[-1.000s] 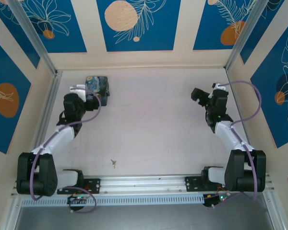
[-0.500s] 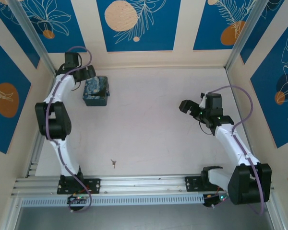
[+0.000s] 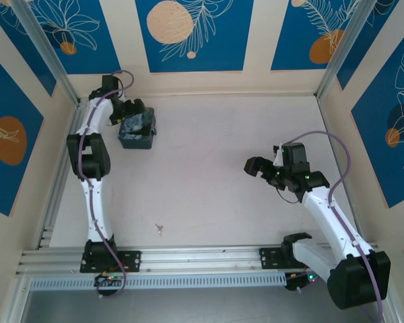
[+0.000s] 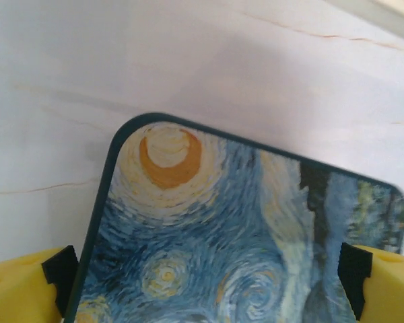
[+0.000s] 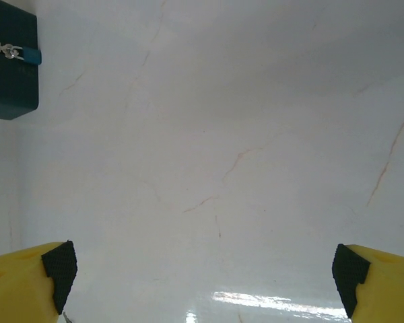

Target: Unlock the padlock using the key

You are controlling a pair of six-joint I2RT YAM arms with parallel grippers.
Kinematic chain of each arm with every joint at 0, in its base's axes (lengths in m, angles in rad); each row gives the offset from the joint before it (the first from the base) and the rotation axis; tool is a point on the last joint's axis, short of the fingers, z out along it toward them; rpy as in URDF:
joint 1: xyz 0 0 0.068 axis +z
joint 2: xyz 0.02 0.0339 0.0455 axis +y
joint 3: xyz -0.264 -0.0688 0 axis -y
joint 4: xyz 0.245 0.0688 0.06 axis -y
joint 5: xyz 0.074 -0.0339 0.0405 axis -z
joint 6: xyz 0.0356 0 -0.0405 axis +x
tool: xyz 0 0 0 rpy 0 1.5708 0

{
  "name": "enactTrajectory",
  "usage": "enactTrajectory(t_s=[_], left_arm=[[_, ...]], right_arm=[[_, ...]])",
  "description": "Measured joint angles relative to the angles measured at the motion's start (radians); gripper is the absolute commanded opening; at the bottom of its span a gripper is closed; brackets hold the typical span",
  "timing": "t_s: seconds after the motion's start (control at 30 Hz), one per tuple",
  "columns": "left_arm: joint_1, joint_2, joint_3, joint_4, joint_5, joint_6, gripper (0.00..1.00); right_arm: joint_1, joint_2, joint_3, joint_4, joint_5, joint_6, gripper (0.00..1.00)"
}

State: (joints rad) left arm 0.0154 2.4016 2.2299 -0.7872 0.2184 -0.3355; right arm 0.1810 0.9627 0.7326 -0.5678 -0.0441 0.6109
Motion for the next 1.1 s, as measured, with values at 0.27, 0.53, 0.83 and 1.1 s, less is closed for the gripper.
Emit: enactTrajectory(t_s=[0.27,0.53,0.83,1.1], left_arm=[[-0.180,-0.003,-0.030,0.044,0.175,0.013,1.00],[-0.494,-0.113,-0.279,0.146,0.263,0.008,1.00],[-0.480,-0.599,-0.696,0.299,0.067,-0.146,1.00],[-0.536,-0.852,-1.096,0.461,0.014,-0.348,1.00]], right_arm=[[0.003,0.026,-0.016,0.053,-0.011,0.019,0.99],[-0.002,0.217,0.050,0.158,-0.043,0.044,0.99],[-0.078,0.505,0.267,0.236,-0.053,0.047,1.00],[-0.113,0.746,0.458,0.240,-0.099,0.040,0.95]])
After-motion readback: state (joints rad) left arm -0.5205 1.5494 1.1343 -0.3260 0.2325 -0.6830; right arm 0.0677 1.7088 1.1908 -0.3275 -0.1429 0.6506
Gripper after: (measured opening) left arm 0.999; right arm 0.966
